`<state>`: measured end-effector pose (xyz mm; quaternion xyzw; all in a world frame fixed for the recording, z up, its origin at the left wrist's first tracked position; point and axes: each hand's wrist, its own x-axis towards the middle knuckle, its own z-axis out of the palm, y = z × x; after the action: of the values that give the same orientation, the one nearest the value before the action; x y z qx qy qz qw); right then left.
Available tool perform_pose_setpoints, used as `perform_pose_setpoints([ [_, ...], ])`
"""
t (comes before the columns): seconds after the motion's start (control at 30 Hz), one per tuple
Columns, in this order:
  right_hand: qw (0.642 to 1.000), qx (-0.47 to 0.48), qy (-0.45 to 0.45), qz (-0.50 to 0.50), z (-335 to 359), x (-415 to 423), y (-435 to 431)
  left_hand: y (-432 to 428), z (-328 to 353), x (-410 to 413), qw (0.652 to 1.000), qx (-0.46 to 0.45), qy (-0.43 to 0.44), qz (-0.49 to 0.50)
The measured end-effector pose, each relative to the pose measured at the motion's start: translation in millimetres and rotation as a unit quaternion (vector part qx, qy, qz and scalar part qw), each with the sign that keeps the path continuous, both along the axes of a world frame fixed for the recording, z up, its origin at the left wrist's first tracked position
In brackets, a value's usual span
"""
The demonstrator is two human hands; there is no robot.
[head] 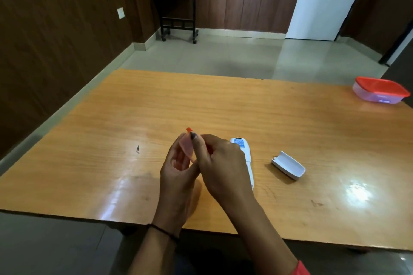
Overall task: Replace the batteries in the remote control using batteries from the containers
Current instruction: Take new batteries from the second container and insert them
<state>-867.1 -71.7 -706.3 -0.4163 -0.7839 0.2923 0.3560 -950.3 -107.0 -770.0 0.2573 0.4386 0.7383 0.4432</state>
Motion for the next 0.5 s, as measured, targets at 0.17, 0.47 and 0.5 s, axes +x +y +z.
perform_pose_setpoints([
  [0.17,0.997,0.068,-0.03,-0.012,4,-14,-12,-2,-2,-13,0.999,0.014,0.014,0.027],
  [0.47,0.996,0.017,-0.032,-0.084,0,-20,20,-13,0,-24,1.0,-0.007,-0.004,0.015],
  [0.5,0.995,0.008,-0.014,-0.102,3,-18,28,-14,0,-27,1.0,-0.003,-0.017,0.011],
])
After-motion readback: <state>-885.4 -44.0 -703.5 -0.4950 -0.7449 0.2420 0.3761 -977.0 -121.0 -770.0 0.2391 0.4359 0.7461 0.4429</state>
